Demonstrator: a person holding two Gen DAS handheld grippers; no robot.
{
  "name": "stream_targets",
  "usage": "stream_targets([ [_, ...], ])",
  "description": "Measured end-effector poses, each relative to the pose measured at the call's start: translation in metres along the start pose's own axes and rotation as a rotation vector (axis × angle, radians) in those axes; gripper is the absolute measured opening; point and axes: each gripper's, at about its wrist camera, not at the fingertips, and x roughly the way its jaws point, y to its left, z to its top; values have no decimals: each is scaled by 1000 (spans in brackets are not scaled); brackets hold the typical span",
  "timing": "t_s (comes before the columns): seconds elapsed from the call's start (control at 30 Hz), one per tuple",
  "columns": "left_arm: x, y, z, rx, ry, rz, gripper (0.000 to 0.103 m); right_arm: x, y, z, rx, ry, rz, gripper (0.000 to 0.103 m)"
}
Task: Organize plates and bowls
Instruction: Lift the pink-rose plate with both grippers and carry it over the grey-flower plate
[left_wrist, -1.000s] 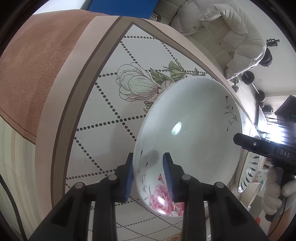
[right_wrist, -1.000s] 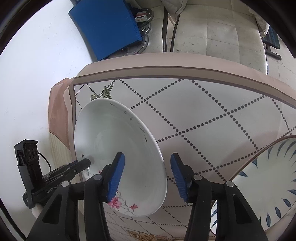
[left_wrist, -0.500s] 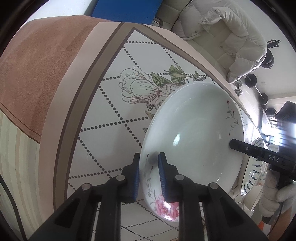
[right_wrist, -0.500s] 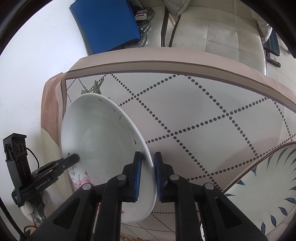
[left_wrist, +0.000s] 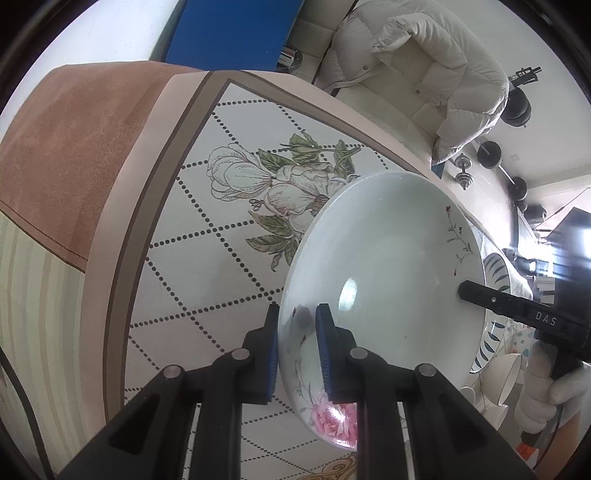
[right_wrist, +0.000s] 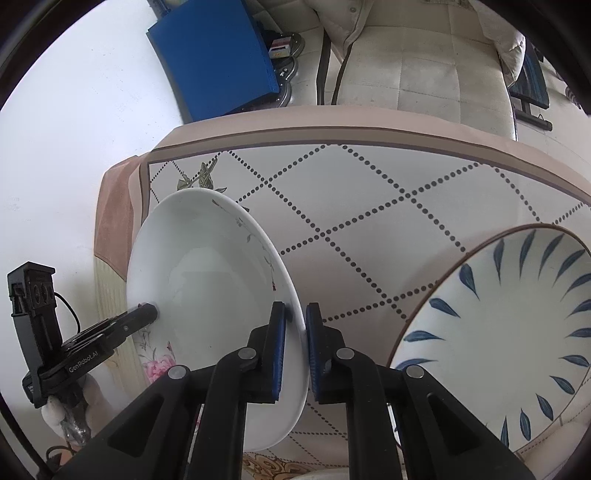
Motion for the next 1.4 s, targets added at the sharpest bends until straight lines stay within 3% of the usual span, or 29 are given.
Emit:
stream_targets([
  [0.37, -26, -57, -43, 86, -10, -22, 16, -60, -26, -56, 17, -66, 14, 13],
  [0.87, -19, -146, -128, 215, 37, -23, 16, -126, -103, -179, 119, -132, 5, 13],
  [1.13, 9, -162, -163, 255, 90, 17, 16, -115, -144, -236, 170, -111, 11, 13],
  [1.4, 29, -154, -188, 254, 138, 67, 16, -83, -165, -265, 201, -64, 29, 13],
])
